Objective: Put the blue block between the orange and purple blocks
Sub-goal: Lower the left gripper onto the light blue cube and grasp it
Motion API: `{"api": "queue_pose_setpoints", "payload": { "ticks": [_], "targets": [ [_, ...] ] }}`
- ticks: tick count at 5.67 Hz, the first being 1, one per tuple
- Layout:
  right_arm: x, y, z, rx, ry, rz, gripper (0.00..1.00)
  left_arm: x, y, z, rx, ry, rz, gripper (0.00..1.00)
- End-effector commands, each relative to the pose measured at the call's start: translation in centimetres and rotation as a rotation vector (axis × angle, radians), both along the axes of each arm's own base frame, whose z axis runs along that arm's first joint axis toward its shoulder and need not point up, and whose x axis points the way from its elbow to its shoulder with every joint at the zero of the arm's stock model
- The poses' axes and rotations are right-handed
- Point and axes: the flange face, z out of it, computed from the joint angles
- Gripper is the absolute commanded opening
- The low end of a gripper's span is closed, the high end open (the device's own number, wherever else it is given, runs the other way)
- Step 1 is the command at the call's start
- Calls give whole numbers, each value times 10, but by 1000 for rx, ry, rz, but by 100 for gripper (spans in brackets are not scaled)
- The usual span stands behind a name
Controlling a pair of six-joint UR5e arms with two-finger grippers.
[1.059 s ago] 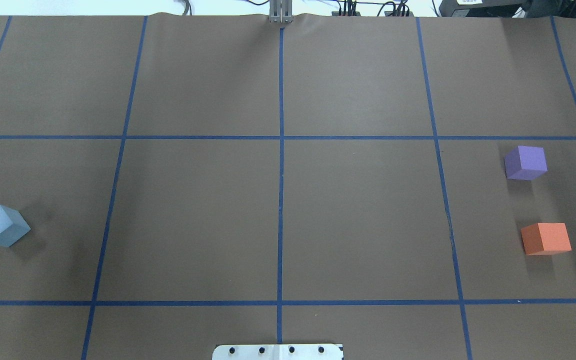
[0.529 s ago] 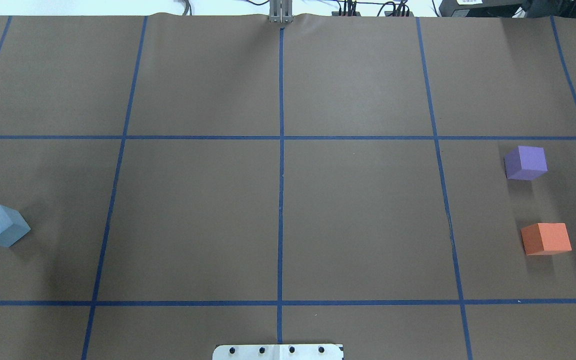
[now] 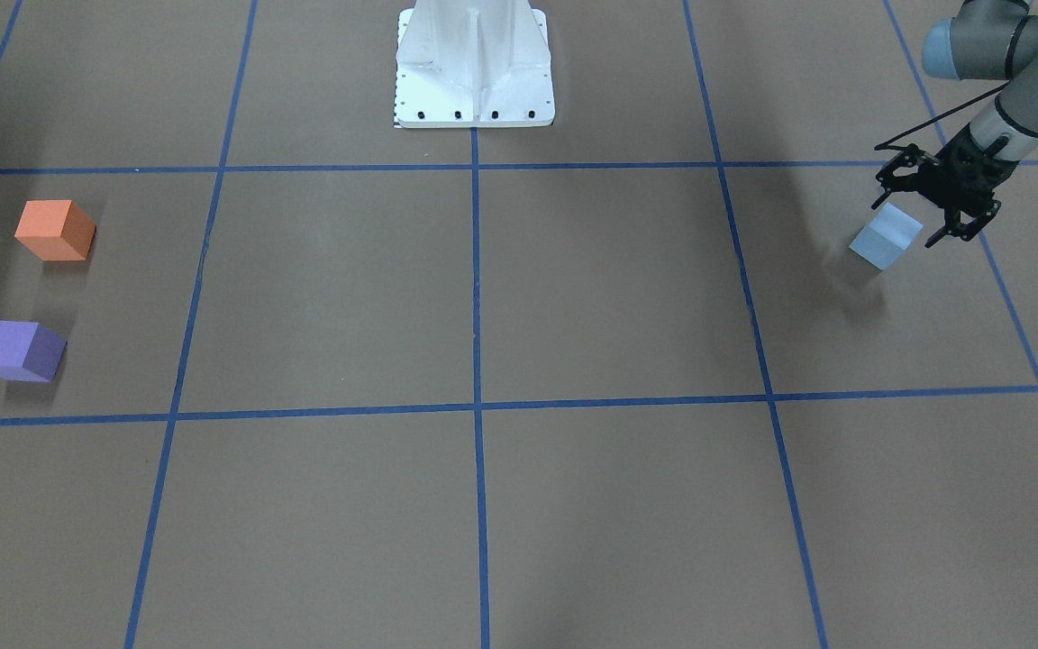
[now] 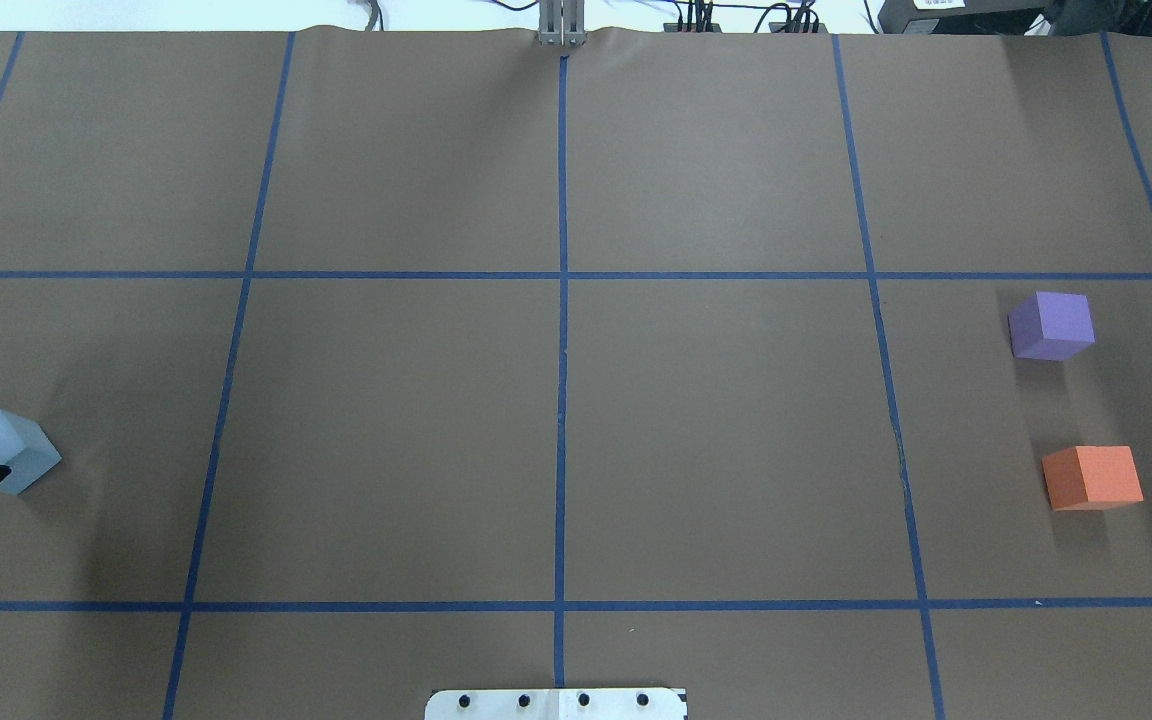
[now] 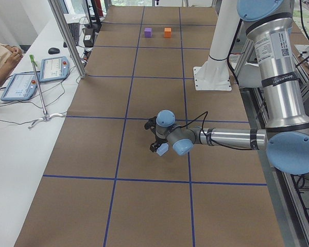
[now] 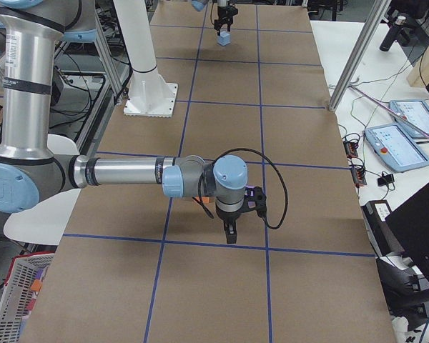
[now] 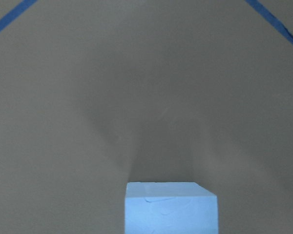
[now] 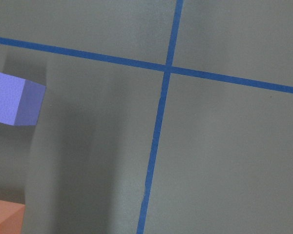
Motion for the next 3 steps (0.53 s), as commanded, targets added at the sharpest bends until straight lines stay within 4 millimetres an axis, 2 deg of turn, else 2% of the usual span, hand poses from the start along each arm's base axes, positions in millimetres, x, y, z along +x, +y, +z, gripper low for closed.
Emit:
{"api": "queue_pose_setpoints", "payload": {
  "ticks": [1,2,3],
  "targets": [
    [0,0,0,1,0,0,100,5,3,8,-7,-32,-14,100],
    [0,-1,0,1,0,0,100,10,4,11,-36,-33,-23,88],
    [0,-2,-1,3,0,0,100,18,5,12,-49,-33,-17,57]
  ]
}}
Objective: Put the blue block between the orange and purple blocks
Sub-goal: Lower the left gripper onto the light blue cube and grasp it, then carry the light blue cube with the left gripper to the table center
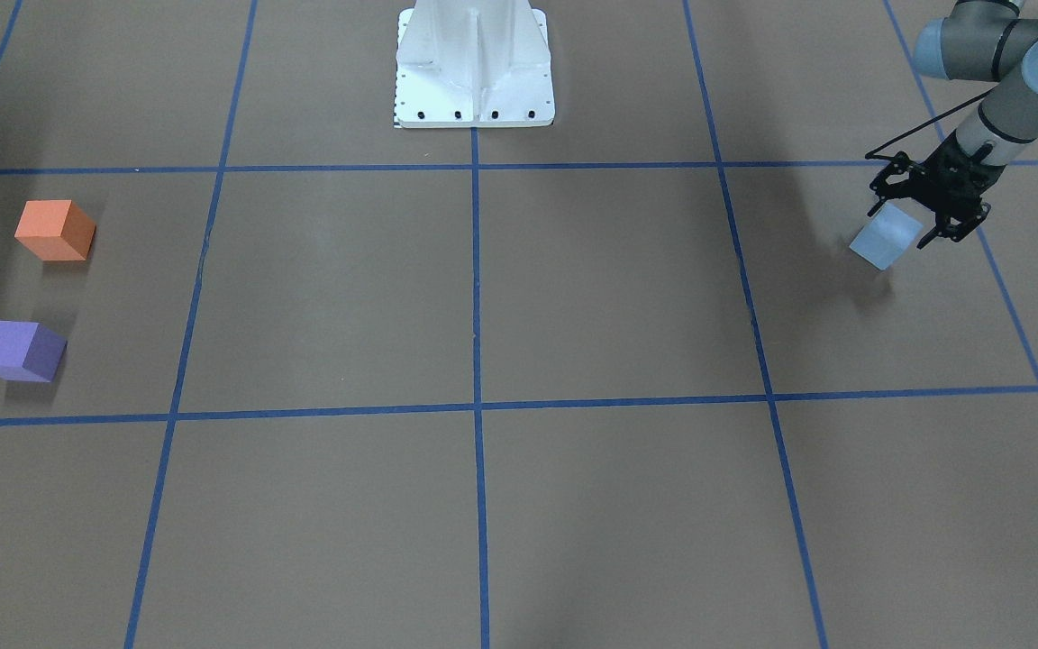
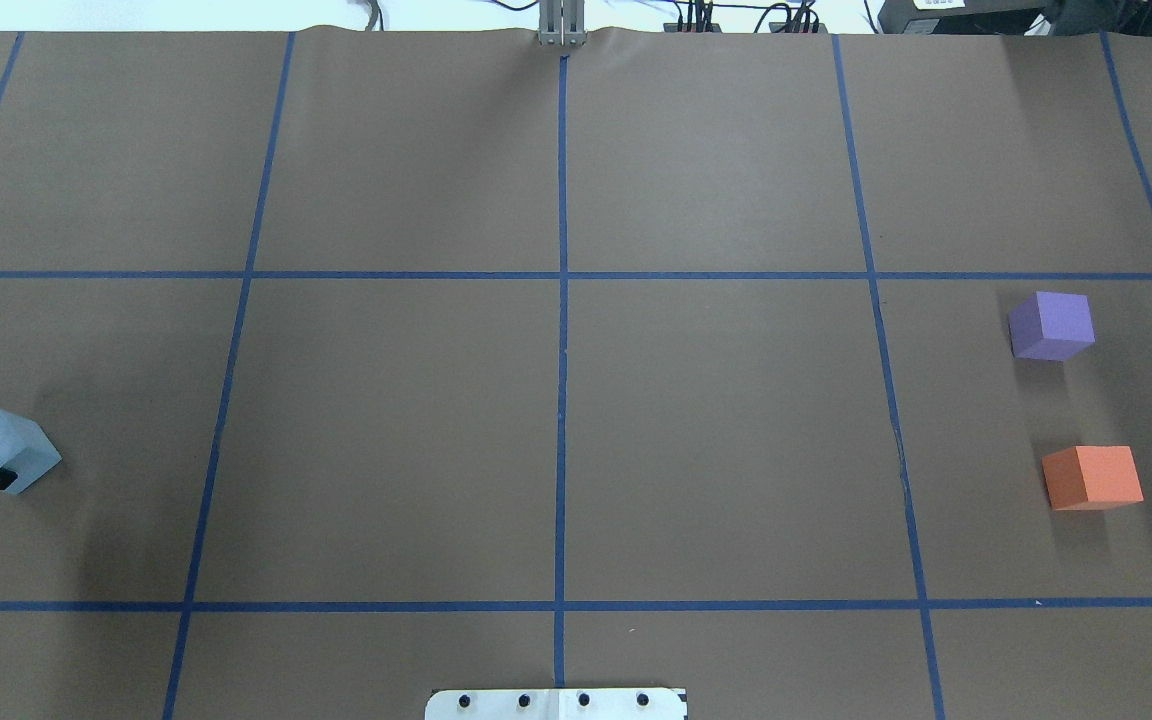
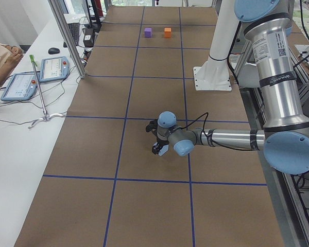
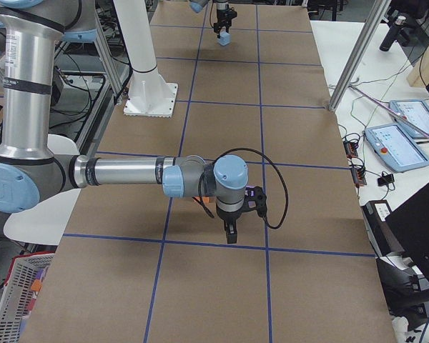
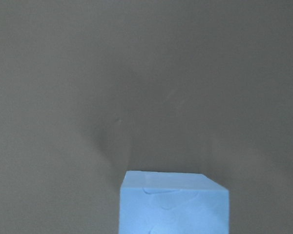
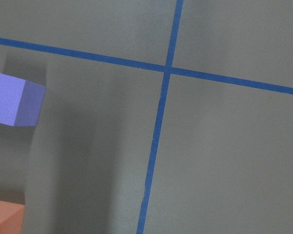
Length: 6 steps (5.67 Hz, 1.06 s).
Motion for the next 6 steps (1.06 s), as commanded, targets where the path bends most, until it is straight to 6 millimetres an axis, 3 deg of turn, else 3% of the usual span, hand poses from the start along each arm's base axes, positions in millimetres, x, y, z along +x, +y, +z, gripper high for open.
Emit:
{"api": "queue_pose_setpoints", "payload": {
  "ticks": [1,2,4,5,6],
  "targets": [
    [0,-2,-1,1,0,0,100,8,0,0,-12,2,3,31],
    [0,-3,-2,4,0,0,100,15,-7,-19,-9,37,-8,28],
    [0,-4,-3,7,0,0,100,53,-48,-101,-62,150,-113,29],
    [0,-6,-4,9,1,0,100,81,-79,-170,-122,171,-163,29],
    [0,-6,-4,9,0,0,100,128,-94,-238,-195,179,-175,30]
  ]
}}
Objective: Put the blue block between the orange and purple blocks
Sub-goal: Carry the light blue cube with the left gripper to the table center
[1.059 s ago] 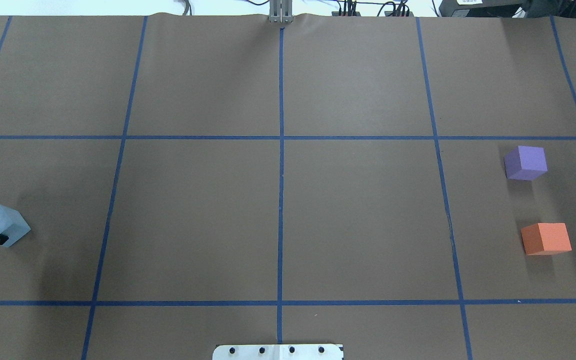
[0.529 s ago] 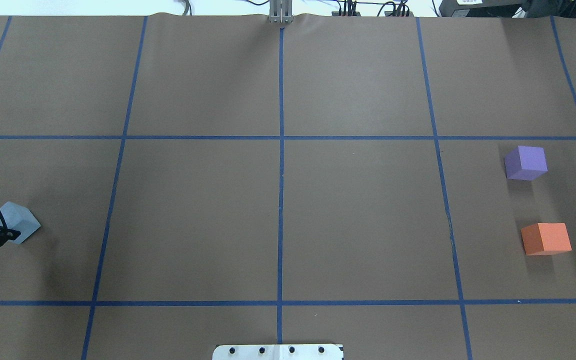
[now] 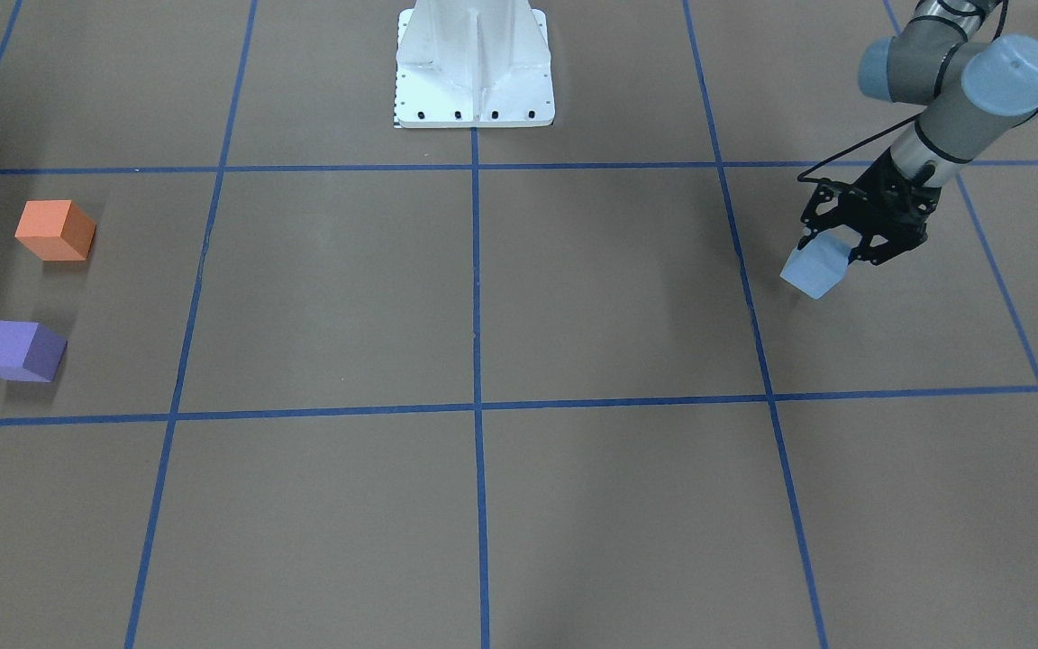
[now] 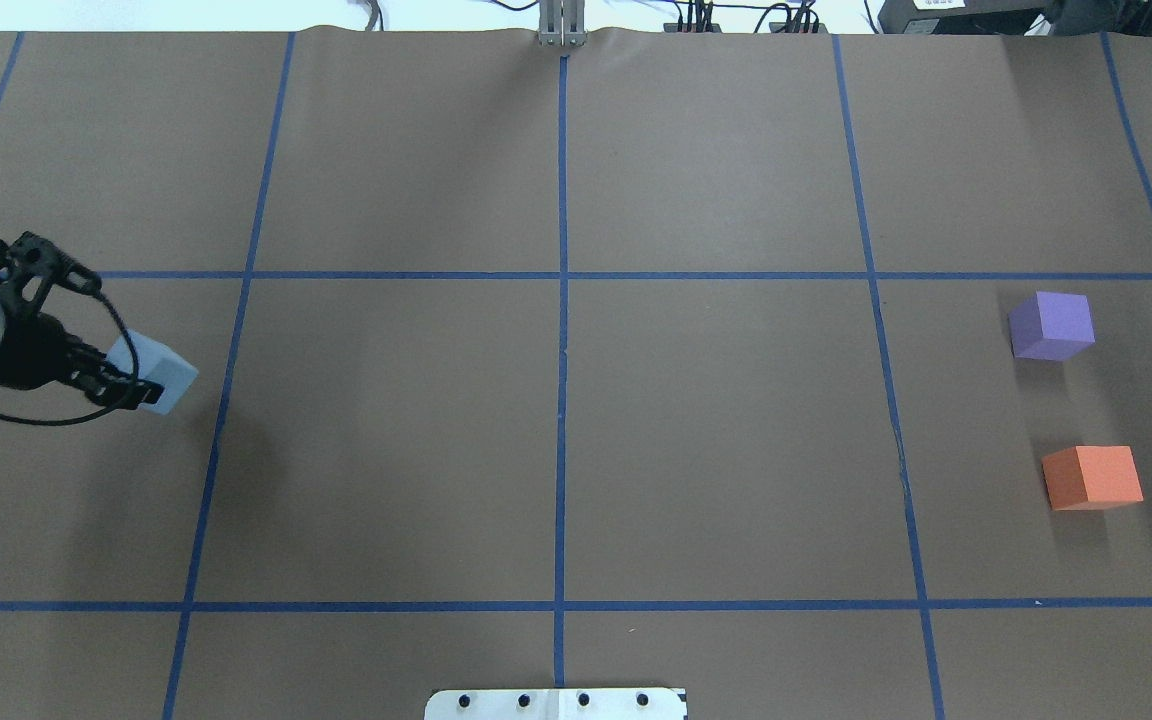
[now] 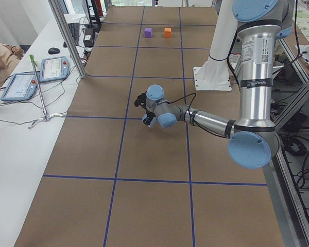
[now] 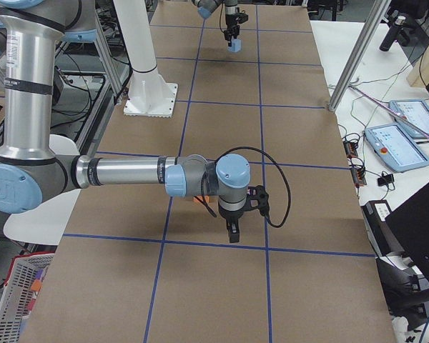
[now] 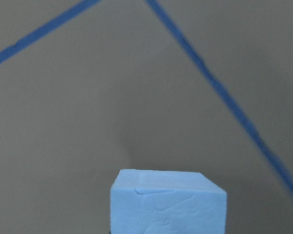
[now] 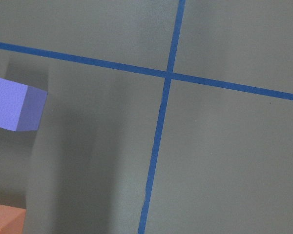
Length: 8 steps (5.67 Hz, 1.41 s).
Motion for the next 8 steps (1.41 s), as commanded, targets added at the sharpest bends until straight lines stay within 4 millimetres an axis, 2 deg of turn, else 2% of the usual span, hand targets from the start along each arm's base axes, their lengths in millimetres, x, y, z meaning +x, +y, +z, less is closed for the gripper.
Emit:
{"api": "queue_pose_setpoints", "payload": {
  "ticks": [1,2,3,4,5,6,7,8],
  "targets": [
    [0,-1,-1,1,-1,1,100,103,-11,-138,-190,19,-21,32],
    [0,-4,-3,5,1,1,100,180,14,-215,-309,-30,-62,32],
    [0,-4,-4,-5,0,16,100,246,18,-260,-341,-91,-127,37],
    [0,-8,-7,-11,-2,31,100,305,6,-292,-432,-111,-179,42],
    [0,-8,-7,-11,-2,31,100,331,-2,-302,-472,-134,-201,63],
    [0,-8,-8,-9,-2,31,100,339,0,-300,-462,-114,-236,100],
    [0,-10,-12,13,-2,29,100,351,6,-295,-461,-118,-259,100],
    [-1,-14,-18,72,-8,33,100,346,6,-303,-449,-99,-252,100]
  ]
}}
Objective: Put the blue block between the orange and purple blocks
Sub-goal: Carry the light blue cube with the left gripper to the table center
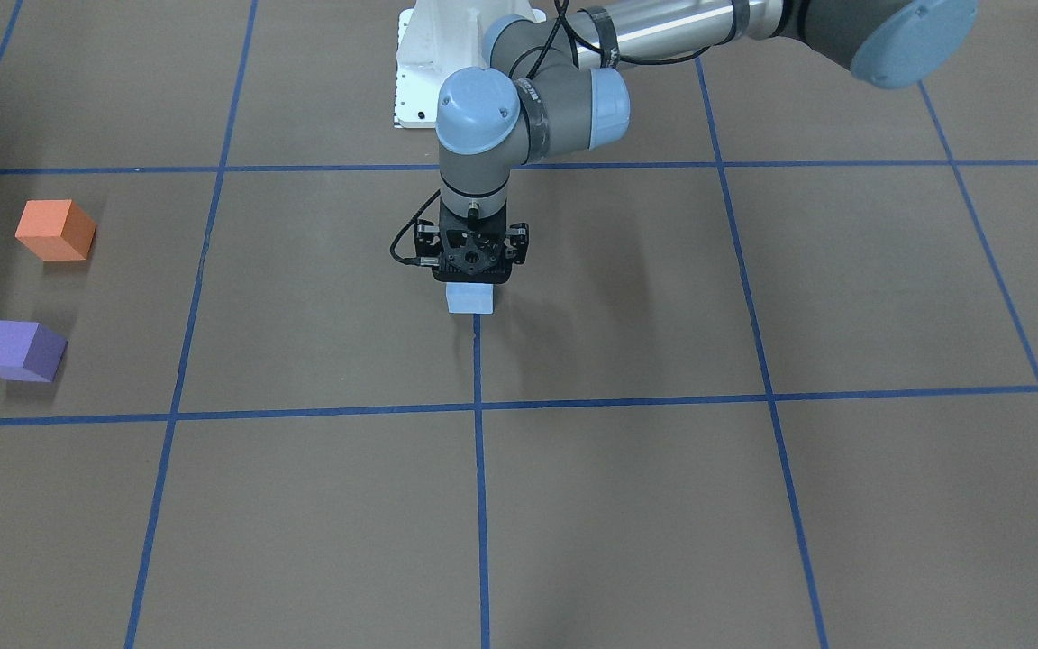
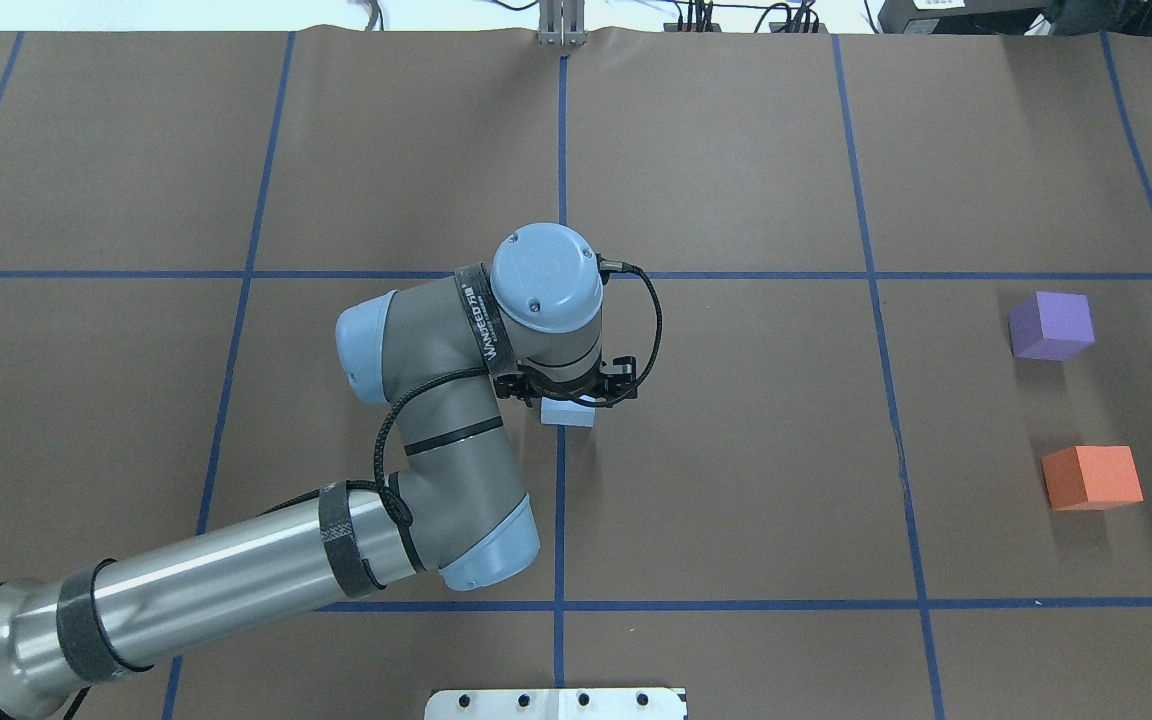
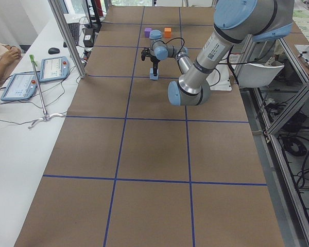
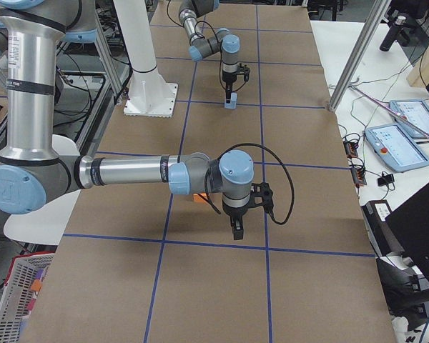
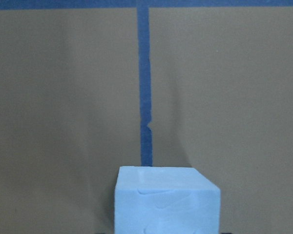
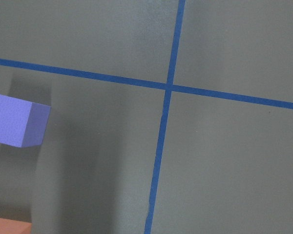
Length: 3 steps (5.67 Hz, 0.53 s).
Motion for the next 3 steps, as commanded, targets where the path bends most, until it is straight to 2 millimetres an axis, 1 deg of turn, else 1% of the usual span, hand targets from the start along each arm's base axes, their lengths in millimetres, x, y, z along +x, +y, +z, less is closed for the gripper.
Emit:
{"api": "queue_pose_setpoints", "payload": {
  "ticks": [1,2,3],
  "targets": [
    [-1,-15,-25,92,-10,2,100,-29,-8,-28,45,59,-9,100],
    [-11,-34,-53,108,-64,13,100,-69,-14,-46,92,94,78,100],
    [-46,-39,-100,68,-119,57,100,-120,-30,-36,108,66,119,100]
  ]
}}
